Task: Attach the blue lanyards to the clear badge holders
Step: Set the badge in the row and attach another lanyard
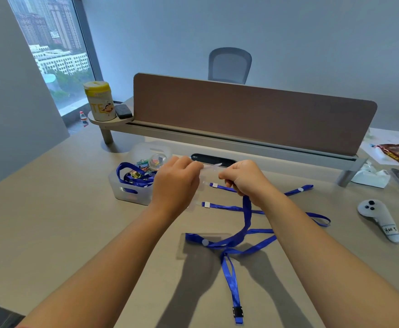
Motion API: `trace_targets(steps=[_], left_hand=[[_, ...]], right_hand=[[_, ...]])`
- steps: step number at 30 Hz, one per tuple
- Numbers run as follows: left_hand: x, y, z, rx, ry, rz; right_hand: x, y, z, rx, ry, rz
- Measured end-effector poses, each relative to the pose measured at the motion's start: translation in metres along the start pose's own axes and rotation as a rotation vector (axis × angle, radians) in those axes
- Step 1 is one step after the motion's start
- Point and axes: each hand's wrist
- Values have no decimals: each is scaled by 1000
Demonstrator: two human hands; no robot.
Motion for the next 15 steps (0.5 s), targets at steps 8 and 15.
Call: trace_targets(steps=[8,15], left_hand=[[7,-5,1,19,-128,262],[56,-35,-22,41,-313,562]], right_hand=[[0,18,-21,332,102,224],[-14,71,-51,293,-135,25]])
Point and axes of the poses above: each hand's wrist, its own x-axis away from the middle knuckle, its own z-axis out of the back of the hand, y = z × x, and after that the axes turned 12 degrees about y, right-handed
